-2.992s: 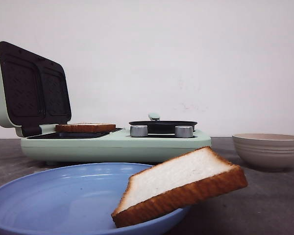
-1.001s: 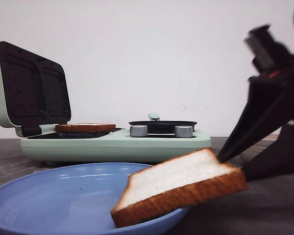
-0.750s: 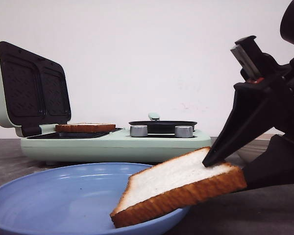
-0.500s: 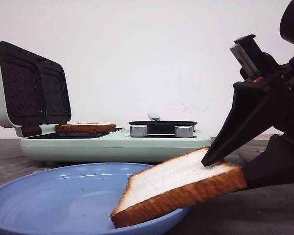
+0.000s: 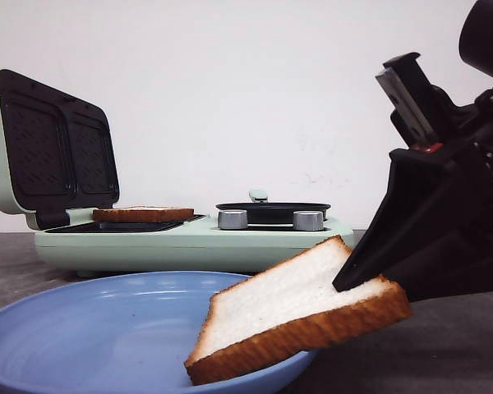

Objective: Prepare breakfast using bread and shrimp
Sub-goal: 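Lower the right gripper and grasp the remaining bread slice edge, then lift the bread with the right gripper and carry it over the sandwich plate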

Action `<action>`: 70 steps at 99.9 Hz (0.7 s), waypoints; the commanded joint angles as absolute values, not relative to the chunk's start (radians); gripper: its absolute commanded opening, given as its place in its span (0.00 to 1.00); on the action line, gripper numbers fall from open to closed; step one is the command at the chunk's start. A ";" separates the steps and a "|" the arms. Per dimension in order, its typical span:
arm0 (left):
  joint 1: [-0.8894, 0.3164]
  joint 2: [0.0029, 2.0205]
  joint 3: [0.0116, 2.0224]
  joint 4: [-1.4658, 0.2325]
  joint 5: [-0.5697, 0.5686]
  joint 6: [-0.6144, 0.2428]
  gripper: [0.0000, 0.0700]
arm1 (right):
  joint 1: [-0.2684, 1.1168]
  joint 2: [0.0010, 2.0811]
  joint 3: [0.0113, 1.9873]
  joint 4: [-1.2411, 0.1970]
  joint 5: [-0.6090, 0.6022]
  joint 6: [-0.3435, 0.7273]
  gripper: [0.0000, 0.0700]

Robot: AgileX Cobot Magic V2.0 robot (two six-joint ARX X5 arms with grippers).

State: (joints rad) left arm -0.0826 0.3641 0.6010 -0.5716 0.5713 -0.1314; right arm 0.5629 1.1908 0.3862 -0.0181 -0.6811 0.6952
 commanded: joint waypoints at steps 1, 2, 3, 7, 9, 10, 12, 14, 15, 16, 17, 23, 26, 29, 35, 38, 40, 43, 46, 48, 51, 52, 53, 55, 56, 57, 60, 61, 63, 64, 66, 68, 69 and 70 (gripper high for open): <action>-0.083 0.365 0.603 -0.561 0.568 -0.121 0.67 | 0.572 1.202 0.387 -0.018 -0.675 0.700 0.00; -0.083 0.365 0.603 -0.561 0.568 -0.121 0.67 | 0.572 1.201 0.387 -0.018 -0.677 0.700 0.00; -0.083 0.365 0.603 -0.561 0.568 -0.121 0.67 | 0.572 1.201 0.387 -0.017 -0.678 0.700 0.00; -0.083 0.365 0.603 -0.561 0.568 -0.121 0.67 | 0.572 1.200 0.387 -0.010 -0.687 0.700 0.00; -0.083 0.365 0.603 -0.561 0.568 -0.121 0.67 | 0.572 1.199 0.387 -0.004 -0.692 0.701 0.00; -0.083 0.365 0.603 -0.561 0.568 -0.121 0.67 | 0.572 1.198 0.387 -0.001 -0.694 0.701 0.00; -0.083 0.365 0.603 -0.561 0.568 -0.121 0.67 | 0.572 1.196 0.387 0.004 -0.701 0.702 0.00; -0.083 0.365 0.603 -0.561 0.568 -0.121 0.67 | 0.572 1.193 0.387 0.011 -0.706 0.706 0.00; -0.083 0.365 0.603 -0.561 0.568 -0.121 0.67 | 0.572 1.192 0.387 0.016 -0.707 0.709 0.00; -0.083 0.365 0.603 -0.561 0.568 -0.121 0.67 | 0.572 1.190 0.387 0.021 -0.709 0.711 0.00; -0.083 0.365 0.603 -0.561 0.568 -0.121 0.67 | 0.572 1.188 0.387 0.026 -0.711 0.715 0.00; -0.083 0.365 0.603 -0.560 0.568 -0.121 0.67 | 0.572 1.171 0.387 0.057 -0.723 0.740 0.00; -0.083 0.365 0.603 -0.561 0.568 -0.121 0.67 | 0.572 1.161 0.387 0.075 -0.731 0.756 0.00; -0.083 0.365 0.603 -0.561 0.568 -0.122 0.67 | 0.572 1.150 0.388 0.089 -0.733 0.773 0.00; -0.083 0.365 0.603 -0.561 0.568 -0.122 0.67 | 0.572 1.128 0.392 0.113 -0.733 0.802 0.00; -0.083 0.365 0.603 -0.561 0.568 -0.122 0.67 | 0.572 1.119 0.397 0.118 -0.733 0.812 0.00; -0.083 0.365 0.603 -0.561 0.568 -0.122 0.67 | 0.572 1.113 0.401 0.120 -0.733 0.815 0.00; -0.083 0.365 0.603 -0.561 0.568 -0.121 0.67 | 0.572 1.106 0.411 0.120 -0.733 0.824 0.00; -0.083 0.365 0.603 -0.561 0.568 -0.121 0.67 | 0.572 1.102 0.419 0.120 -0.733 0.828 0.00; -0.083 0.365 0.603 -0.561 0.568 -0.121 0.67 | 0.572 1.102 0.427 0.120 -0.734 0.831 0.00; -0.083 0.365 0.603 -0.560 0.568 -0.121 0.67 | 0.572 1.102 0.441 0.119 -0.734 0.833 0.00; -0.083 0.365 0.603 -0.561 0.568 -0.121 0.67 | 0.572 1.102 0.446 0.119 -0.734 0.833 0.00; -0.083 0.365 0.603 -0.561 0.568 -0.121 0.67 | 0.572 1.102 0.451 0.119 -0.734 0.833 0.00; -0.083 0.365 0.603 -0.561 0.568 -0.121 0.67 | 0.572 1.103 0.462 0.119 -0.734 0.834 0.00; -0.083 0.365 0.603 -0.561 0.568 -0.121 0.67 | 0.572 1.103 0.467 0.119 -0.734 0.834 0.00; -0.083 0.365 0.603 -0.561 0.568 -0.121 0.67 | 0.572 1.103 0.473 0.119 -0.733 0.834 0.00; -0.083 0.365 0.603 -0.561 0.568 -0.122 0.67 | 0.572 1.104 0.491 0.119 -0.732 0.835 0.00; -0.083 0.365 0.603 -0.561 0.568 -0.122 0.67 | 0.572 1.105 0.497 0.119 -0.731 0.835 0.00; -0.083 0.365 0.603 -0.561 0.568 -0.121 0.67 | 0.572 1.110 0.511 0.119 -0.729 0.835 0.00; -0.083 0.365 0.603 -0.560 0.568 -0.121 0.67 | 0.572 1.112 0.519 0.119 -0.729 0.835 0.00; -0.083 0.365 0.603 -0.560 0.568 -0.121 0.67 | 0.572 1.118 0.534 0.119 -0.729 0.835 0.00; -0.083 0.365 0.603 -0.559 0.568 -0.121 0.67 | 0.572 1.124 0.550 0.119 -0.729 0.835 0.00; -0.083 0.365 0.603 -0.559 0.568 -0.122 0.67 | 0.572 1.127 0.557 0.118 -0.729 0.835 0.00; -0.083 0.365 0.603 -0.558 0.568 -0.121 0.67 | 0.572 1.130 0.565 0.118 -0.729 0.835 0.00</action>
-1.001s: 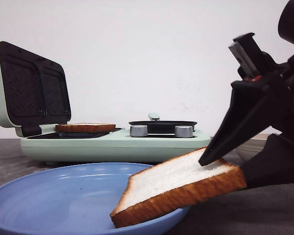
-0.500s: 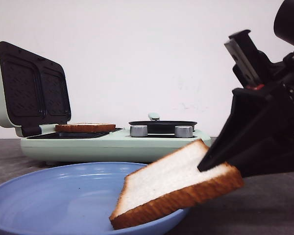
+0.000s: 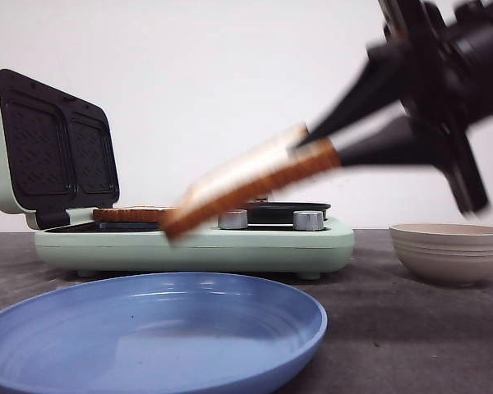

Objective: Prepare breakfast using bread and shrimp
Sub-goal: 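Lift the bread with the right gripper and carry it over the sandwich plate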

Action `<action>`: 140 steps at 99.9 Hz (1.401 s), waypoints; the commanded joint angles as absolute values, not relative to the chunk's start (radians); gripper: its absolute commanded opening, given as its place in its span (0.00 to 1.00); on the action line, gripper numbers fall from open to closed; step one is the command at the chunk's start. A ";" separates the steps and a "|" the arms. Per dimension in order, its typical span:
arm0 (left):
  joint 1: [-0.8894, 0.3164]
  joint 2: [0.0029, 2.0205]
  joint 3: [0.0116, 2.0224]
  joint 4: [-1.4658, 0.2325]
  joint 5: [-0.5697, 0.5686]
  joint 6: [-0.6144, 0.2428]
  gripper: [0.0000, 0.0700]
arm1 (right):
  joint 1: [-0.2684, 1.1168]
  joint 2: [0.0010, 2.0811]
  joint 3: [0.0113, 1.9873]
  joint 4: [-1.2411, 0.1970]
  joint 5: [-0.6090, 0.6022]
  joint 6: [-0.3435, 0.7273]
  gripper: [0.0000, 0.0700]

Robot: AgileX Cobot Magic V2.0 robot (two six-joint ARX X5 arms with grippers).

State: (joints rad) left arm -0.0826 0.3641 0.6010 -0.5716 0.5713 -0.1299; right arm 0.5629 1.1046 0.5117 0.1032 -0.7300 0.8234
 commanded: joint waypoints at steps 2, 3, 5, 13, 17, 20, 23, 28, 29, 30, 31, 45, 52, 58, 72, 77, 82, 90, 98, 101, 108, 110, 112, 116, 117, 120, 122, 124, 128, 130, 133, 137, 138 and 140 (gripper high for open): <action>-0.083 0.365 0.603 -0.556 0.568 -0.121 0.67 | 0.572 1.138 0.581 0.118 -0.728 0.835 0.00; -0.083 0.365 0.603 -0.555 0.568 -0.122 0.67 | 0.572 1.142 0.590 0.118 -0.728 0.834 0.00; -0.083 0.365 0.603 -0.554 0.568 -0.122 0.67 | 0.572 1.153 0.607 0.118 -0.728 0.834 0.00; -0.083 0.365 0.603 -0.554 0.568 -0.122 0.67 | 0.572 1.207 0.678 0.112 -0.729 0.830 0.00; -0.083 0.365 0.603 -0.553 0.568 -0.122 0.67 | 0.572 1.242 0.715 0.105 -0.730 0.824 0.00; -0.083 0.365 0.603 -0.553 0.568 -0.122 0.67 | 0.572 1.272 0.745 0.102 -0.730 0.820 0.00; -0.083 0.365 0.603 -0.553 0.568 -0.122 0.67 | 0.572 1.303 0.773 0.103 -0.734 0.818 0.00; -0.083 0.365 0.603 -0.553 0.568 -0.122 0.67 | 0.572 1.357 0.820 0.104 -0.733 0.815 0.00; -0.083 0.365 0.603 -0.553 0.568 -0.122 0.67 | 0.572 1.368 0.829 0.104 -0.733 0.815 0.00; -0.083 0.365 0.603 -0.553 0.568 -0.122 0.67 | 0.572 1.379 0.839 0.104 -0.733 0.814 0.00; -0.083 0.365 0.603 -0.553 0.568 -0.122 0.67 | 0.572 1.391 0.849 0.104 -0.733 0.814 0.00; -0.083 0.365 0.603 -0.551 0.567 -0.122 0.67 | 0.574 1.550 0.984 0.104 -0.736 0.817 0.00; -0.083 0.365 0.603 -0.545 0.565 -0.122 0.67 | 0.574 1.625 1.052 0.104 -0.744 0.833 0.00; -0.083 0.365 0.603 -0.538 0.557 -0.122 0.67 | 0.580 1.689 1.111 0.104 -0.755 0.844 0.00; -0.083 0.365 0.603 -0.519 0.537 -0.122 0.67 | 0.597 1.817 1.239 0.103 -0.767 0.878 0.00; -0.083 0.365 0.603 -0.511 0.529 -0.122 0.67 | 0.605 1.858 1.279 0.104 -0.767 0.892 0.00; -0.083 0.365 0.603 -0.502 0.523 -0.123 0.67 | 0.614 1.897 1.318 0.103 -0.767 0.909 0.00; -0.083 0.365 0.603 -0.494 0.519 -0.125 0.67 | 0.629 1.950 1.372 0.104 -0.765 0.932 0.00; -0.083 0.365 0.603 -0.493 0.518 -0.125 0.67 | 0.642 1.991 1.415 0.104 -0.751 0.949 0.00; -0.083 0.365 0.603 -0.493 0.516 -0.125 0.67 | 0.647 2.004 1.428 0.104 -0.743 0.959 0.00; -0.083 0.365 0.603 -0.493 0.515 -0.125 0.67 | 0.655 2.028 1.452 0.104 -0.728 0.969 0.00; -0.083 0.365 0.603 -0.493 0.515 -0.125 0.67 | 0.657 2.034 1.457 0.104 -0.726 0.972 0.00; -0.083 0.365 0.603 -0.493 0.515 -0.125 0.67 | 0.659 2.038 1.462 0.104 -0.722 0.977 0.00; -0.083 0.365 0.603 -0.493 0.515 -0.125 0.67 | 0.664 2.047 1.468 0.104 -0.705 0.982 0.00; -0.083 0.365 0.603 -0.493 0.515 -0.125 0.67 | 0.665 2.049 1.470 0.104 -0.701 0.983 0.00; -0.083 0.365 0.603 -0.493 0.515 -0.125 0.67 | 0.668 2.054 1.473 0.104 -0.687 0.987 0.00; -0.083 0.365 0.603 -0.493 0.515 -0.125 0.67 | 0.669 2.054 1.474 0.104 -0.678 0.989 0.00; -0.083 0.365 0.603 -0.493 0.514 -0.125 0.67 | 0.669 2.054 1.474 0.104 -0.671 0.991 0.00; -0.082 0.365 0.603 -0.493 0.513 -0.125 0.67 | 0.670 2.054 1.474 0.102 -0.657 0.995 0.00; -0.083 0.365 0.603 -0.493 0.512 -0.125 0.67 | 0.670 2.054 1.474 0.099 -0.652 0.995 0.00; -0.083 0.365 0.603 -0.493 0.512 -0.125 0.67 | 0.672 2.054 1.474 0.095 -0.646 0.995 0.00; -0.083 0.365 0.603 -0.493 0.512 -0.125 0.67 | 0.672 2.054 1.474 0.089 -0.642 0.995 0.00; -0.083 0.365 0.603 -0.492 0.512 -0.125 0.67 | 0.672 2.054 1.474 0.087 -0.640 0.995 0.00; -0.083 0.365 0.603 -0.492 0.512 -0.125 0.67 | 0.672 2.054 1.474 0.080 -0.634 0.994 0.00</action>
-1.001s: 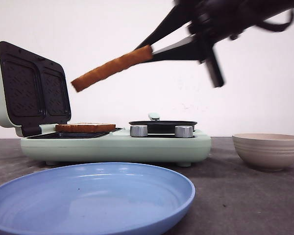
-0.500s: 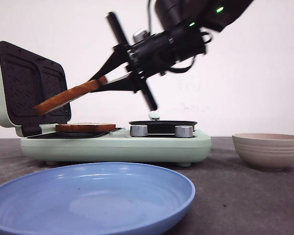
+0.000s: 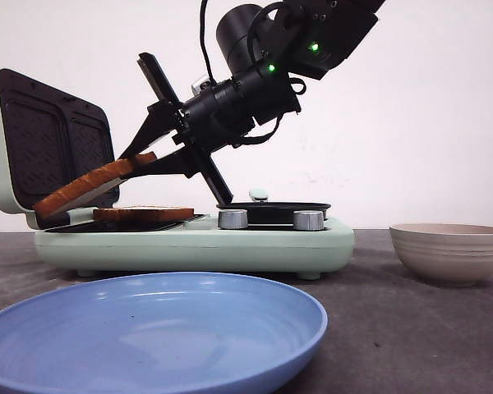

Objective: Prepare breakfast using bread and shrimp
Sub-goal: 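Lift the bread with the right gripper and carry it over the sandwich plate, then lower the bread onto the second sandwich plate and open the right gripper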

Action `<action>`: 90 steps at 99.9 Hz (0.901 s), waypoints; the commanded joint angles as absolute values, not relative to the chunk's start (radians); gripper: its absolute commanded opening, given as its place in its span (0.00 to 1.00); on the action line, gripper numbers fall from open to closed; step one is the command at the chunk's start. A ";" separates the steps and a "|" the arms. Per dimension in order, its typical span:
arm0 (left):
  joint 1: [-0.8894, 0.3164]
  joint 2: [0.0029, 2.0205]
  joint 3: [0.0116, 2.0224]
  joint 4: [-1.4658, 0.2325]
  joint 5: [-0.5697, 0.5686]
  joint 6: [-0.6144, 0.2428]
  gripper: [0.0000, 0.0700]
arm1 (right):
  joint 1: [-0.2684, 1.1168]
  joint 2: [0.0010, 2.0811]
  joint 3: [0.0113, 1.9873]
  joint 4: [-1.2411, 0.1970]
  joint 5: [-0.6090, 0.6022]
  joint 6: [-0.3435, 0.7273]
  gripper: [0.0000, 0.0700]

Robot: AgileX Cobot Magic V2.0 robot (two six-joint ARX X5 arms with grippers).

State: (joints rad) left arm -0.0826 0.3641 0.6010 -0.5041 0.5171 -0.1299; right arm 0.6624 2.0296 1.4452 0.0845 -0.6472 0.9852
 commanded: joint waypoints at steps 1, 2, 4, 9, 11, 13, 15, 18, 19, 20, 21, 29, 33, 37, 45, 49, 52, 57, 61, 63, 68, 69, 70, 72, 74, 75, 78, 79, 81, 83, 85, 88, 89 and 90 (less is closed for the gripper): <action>-0.083 0.365 0.603 -0.493 0.512 -0.125 0.67 | 0.673 2.054 1.474 0.077 -0.631 0.995 0.00; -0.083 0.365 0.603 -0.493 0.512 -0.125 0.67 | 0.673 2.054 1.474 0.074 -0.628 0.994 0.00; -0.083 0.365 0.603 -0.493 0.512 -0.125 0.67 | 0.674 2.054 1.474 0.068 -0.624 0.994 0.00; -0.083 0.365 0.603 -0.492 0.512 -0.125 0.67 | 0.674 2.055 1.474 0.064 -0.620 0.995 0.00; -0.083 0.365 0.603 -0.492 0.512 -0.125 0.67 | 0.675 2.057 1.474 0.064 -0.620 0.995 0.00; -0.083 0.365 0.603 -0.491 0.512 -0.125 0.67 | 0.677 2.060 1.474 0.065 -0.619 0.995 0.00; -0.083 0.365 0.603 -0.490 0.512 -0.125 0.67 | 0.679 2.063 1.474 0.066 -0.617 0.996 0.00; -0.083 0.365 0.603 -0.487 0.512 -0.125 0.67 | 0.682 2.067 1.474 0.065 -0.610 0.997 0.00; -0.083 0.365 0.603 -0.485 0.512 -0.125 0.67 | 0.682 2.067 1.474 0.065 -0.608 0.998 0.00; -0.083 0.365 0.603 -0.484 0.512 -0.125 0.67 | 0.683 2.067 1.474 0.063 -0.605 0.998 0.00; -0.083 0.365 0.603 -0.483 0.512 -0.125 0.67 | 0.683 2.067 1.474 0.062 -0.601 0.998 0.00; -0.083 0.365 0.603 -0.477 0.513 -0.126 0.67 | 0.686 2.073 1.474 0.067 -0.578 0.998 0.00; -0.083 0.365 0.603 -0.477 0.513 -0.126 0.67 | 0.690 2.074 1.474 0.067 -0.574 0.999 0.00; -0.083 0.365 0.603 -0.477 0.513 -0.126 0.67 | 0.690 2.077 1.474 0.067 -0.573 0.999 0.00; -0.083 0.365 0.603 -0.477 0.513 -0.126 0.67 | 0.690 2.084 1.474 0.067 -0.563 1.006 0.00; -0.083 0.365 0.603 -0.477 0.513 -0.126 0.67 | 0.690 2.085 1.474 0.066 -0.554 1.007 0.00; -0.083 0.365 0.603 -0.477 0.513 -0.126 0.67 | 0.690 2.086 1.474 0.066 -0.546 1.007 0.00; -0.083 0.365 0.603 -0.477 0.513 -0.126 0.67 | 0.690 2.086 1.474 0.068 -0.532 1.007 0.00; -0.083 0.365 0.603 -0.477 0.512 -0.126 0.67 | 0.690 2.086 1.474 0.068 -0.520 1.006 0.00; -0.083 0.365 0.603 -0.477 0.512 -0.126 0.67 | 0.690 2.086 1.474 0.070 -0.517 1.007 0.00; -0.083 0.365 0.603 -0.477 0.512 -0.125 0.67 | 0.690 2.086 1.474 0.075 -0.514 1.006 0.00; -0.083 0.365 0.603 -0.477 0.512 -0.125 0.67 | 0.690 2.086 1.474 0.075 -0.514 1.007 0.00; -0.083 0.365 0.603 -0.477 0.512 -0.125 0.67 | 0.690 2.086 1.474 0.075 -0.514 1.006 0.00; -0.083 0.365 0.603 -0.477 0.513 -0.125 0.67 | 0.690 2.086 1.474 0.075 -0.515 1.006 0.00; -0.083 0.365 0.603 -0.477 0.513 -0.125 0.67 | 0.690 2.086 1.474 0.075 -0.514 1.006 0.00; -0.083 0.365 0.603 -0.477 0.513 -0.125 0.67 | 0.690 2.086 1.474 0.075 -0.514 1.005 0.00; -0.083 0.365 0.603 -0.477 0.512 -0.125 0.67 | 0.689 2.086 1.474 0.075 -0.513 1.000 0.00; -0.083 0.365 0.603 -0.477 0.512 -0.125 0.67 | 0.689 2.086 1.474 0.075 -0.512 0.997 0.00; -0.083 0.365 0.603 -0.477 0.512 -0.125 0.67 | 0.689 2.086 1.474 0.076 -0.509 0.989 0.00; -0.083 0.365 0.603 -0.477 0.512 -0.125 0.67 | 0.690 2.086 1.474 0.076 -0.505 0.982 0.02; -0.083 0.365 0.603 -0.477 0.512 -0.125 0.67 | 0.690 2.086 1.474 0.076 -0.503 0.975 0.07; -0.083 0.365 0.603 -0.477 0.512 -0.125 0.67 | 0.690 2.086 1.474 0.077 -0.499 0.968 0.17; -0.083 0.365 0.603 -0.477 0.513 -0.125 0.67 | 0.690 2.086 1.474 0.077 -0.497 0.966 0.20; -0.083 0.365 0.603 -0.477 0.512 -0.125 0.67 | 0.691 2.086 1.474 0.077 -0.495 0.964 0.23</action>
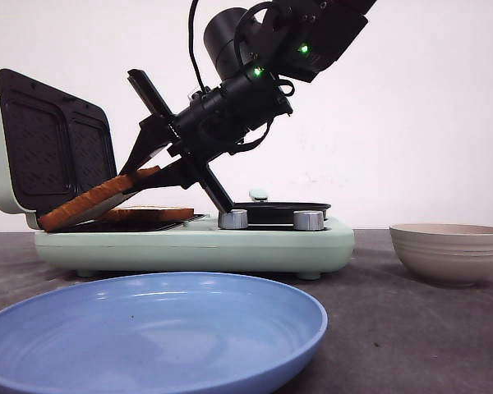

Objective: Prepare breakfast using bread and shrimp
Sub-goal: 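Lower the bread onto the second sandwich plate and open the right gripper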

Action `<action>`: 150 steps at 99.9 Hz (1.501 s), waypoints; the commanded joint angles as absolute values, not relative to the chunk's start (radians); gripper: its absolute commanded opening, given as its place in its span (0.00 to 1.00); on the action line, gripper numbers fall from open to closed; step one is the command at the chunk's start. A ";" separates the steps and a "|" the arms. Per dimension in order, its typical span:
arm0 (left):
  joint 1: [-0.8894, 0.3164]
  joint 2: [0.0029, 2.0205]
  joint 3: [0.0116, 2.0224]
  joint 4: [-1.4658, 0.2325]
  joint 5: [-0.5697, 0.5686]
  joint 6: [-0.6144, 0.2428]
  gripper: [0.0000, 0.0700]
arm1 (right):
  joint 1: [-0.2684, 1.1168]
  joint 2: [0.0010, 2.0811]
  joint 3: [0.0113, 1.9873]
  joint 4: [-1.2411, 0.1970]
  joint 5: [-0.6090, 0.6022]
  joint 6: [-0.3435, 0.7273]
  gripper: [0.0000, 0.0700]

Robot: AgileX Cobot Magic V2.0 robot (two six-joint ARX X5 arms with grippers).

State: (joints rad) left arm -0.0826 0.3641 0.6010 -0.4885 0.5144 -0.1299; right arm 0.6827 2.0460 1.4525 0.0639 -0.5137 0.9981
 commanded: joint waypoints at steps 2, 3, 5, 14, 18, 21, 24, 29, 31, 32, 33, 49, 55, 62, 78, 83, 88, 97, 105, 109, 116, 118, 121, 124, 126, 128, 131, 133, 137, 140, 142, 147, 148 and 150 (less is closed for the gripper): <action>-0.083 0.365 0.603 -0.477 0.513 -0.125 0.67 | 0.691 2.086 1.474 0.076 -0.493 0.962 0.29; -0.083 0.365 0.603 -0.477 0.513 -0.125 0.67 | 0.691 2.086 1.474 0.076 -0.492 0.961 0.31; -0.083 0.365 0.603 -0.478 0.513 -0.125 0.67 | 0.691 2.086 1.474 0.076 -0.488 0.961 0.34; -0.083 0.365 0.603 -0.478 0.513 -0.125 0.67 | 0.692 2.086 1.474 0.076 -0.470 0.949 0.34; -0.083 0.365 0.603 -0.478 0.513 -0.125 0.67 | 0.692 2.086 1.474 0.076 -0.467 0.940 0.34; -0.083 0.365 0.603 -0.478 0.512 -0.125 0.67 | 0.692 2.086 1.474 0.076 -0.464 0.931 0.34; -0.083 0.365 0.603 -0.478 0.512 -0.125 0.67 | 0.691 2.086 1.474 0.076 -0.464 0.923 0.34; -0.083 0.365 0.603 -0.478 0.513 -0.125 0.67 | 0.691 2.086 1.474 0.073 -0.463 0.906 0.34; -0.083 0.365 0.603 -0.478 0.512 -0.125 0.67 | 0.691 2.086 1.475 0.072 -0.463 0.900 0.34; -0.083 0.365 0.603 -0.478 0.513 -0.125 0.67 | 0.691 2.086 1.475 0.072 -0.463 0.898 0.34; -0.083 0.365 0.603 -0.478 0.512 -0.125 0.67 | 0.691 2.086 1.475 0.070 -0.463 0.897 0.34; -0.083 0.365 0.603 -0.478 0.512 -0.125 0.67 | 0.683 2.085 1.510 -0.005 -0.456 0.825 0.34; -0.083 0.365 0.603 -0.478 0.512 -0.125 0.67 | 0.683 2.085 1.533 -0.052 -0.436 0.788 0.34; -0.083 0.365 0.603 -0.478 0.512 -0.125 0.67 | 0.683 2.083 1.570 -0.126 -0.409 0.736 0.34; -0.083 0.365 0.603 -0.477 0.512 -0.125 0.67 | 0.683 2.083 1.677 -0.302 -0.345 0.612 0.34; -0.083 0.365 0.603 -0.477 0.512 -0.125 0.67 | 0.684 2.083 1.703 -0.328 -0.345 0.594 0.34; -0.083 0.365 0.603 -0.477 0.512 -0.125 0.67 | 0.685 2.083 1.721 -0.344 -0.338 0.583 0.34; -0.083 0.365 0.603 -0.477 0.512 -0.125 0.67 | 0.697 2.083 1.744 -0.355 -0.305 0.544 0.34; -0.083 0.365 0.603 -0.478 0.512 -0.125 0.67 | 0.698 2.067 1.756 -0.371 -0.261 0.497 0.34; -0.083 0.365 0.603 -0.478 0.512 -0.125 0.67 | 0.698 2.057 1.759 -0.375 -0.243 0.476 0.34; -0.083 0.365 0.603 -0.478 0.512 -0.125 0.67 | 0.699 2.041 1.760 -0.376 -0.216 0.443 0.34; -0.082 0.365 0.603 -0.478 0.512 -0.125 0.67 | 0.699 2.036 1.760 -0.376 -0.208 0.433 0.34; -0.083 0.365 0.603 -0.478 0.512 -0.125 0.67 | 0.699 2.027 1.760 -0.379 -0.200 0.419 0.34; -0.082 0.365 0.603 -0.478 0.512 -0.125 0.67 | 0.696 2.015 1.760 -0.383 -0.187 0.403 0.34; -0.083 0.365 0.603 -0.478 0.511 -0.125 0.67 | 0.695 2.008 1.760 -0.387 -0.176 0.392 0.34; -0.083 0.365 0.603 -0.478 0.511 -0.125 0.67 | 0.694 2.000 1.760 -0.391 -0.167 0.379 0.34; -0.083 0.365 0.603 -0.478 0.509 -0.125 0.67 | 0.691 1.987 1.760 -0.395 -0.150 0.358 0.34; -0.083 0.365 0.603 -0.478 0.506 -0.125 0.67 | 0.689 1.976 1.760 -0.399 -0.141 0.344 0.34; -0.082 0.365 0.603 -0.478 0.500 -0.124 0.67 | 0.684 1.956 1.760 -0.406 -0.118 0.311 0.34; -0.083 0.365 0.603 -0.478 0.495 -0.123 0.67 | 0.682 1.943 1.760 -0.410 -0.104 0.290 0.34; -0.083 0.365 0.603 -0.478 0.493 -0.122 0.67 | 0.682 1.933 1.760 -0.414 -0.094 0.278 0.34; -0.082 0.365 0.603 -0.478 0.490 -0.119 0.67 | 0.674 1.903 1.760 -0.428 -0.074 0.249 0.34; -0.082 0.365 0.603 -0.478 0.489 -0.119 0.67 | 0.672 1.897 1.760 -0.431 -0.073 0.243 0.34; -0.083 0.365 0.603 -0.478 0.487 -0.118 0.67 | 0.668 1.885 1.760 -0.435 -0.069 0.231 0.34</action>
State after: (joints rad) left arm -0.0826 0.3641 0.6010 -0.4885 0.4946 -0.1299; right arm 0.6704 1.9076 1.7321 -0.4259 -0.0841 0.3157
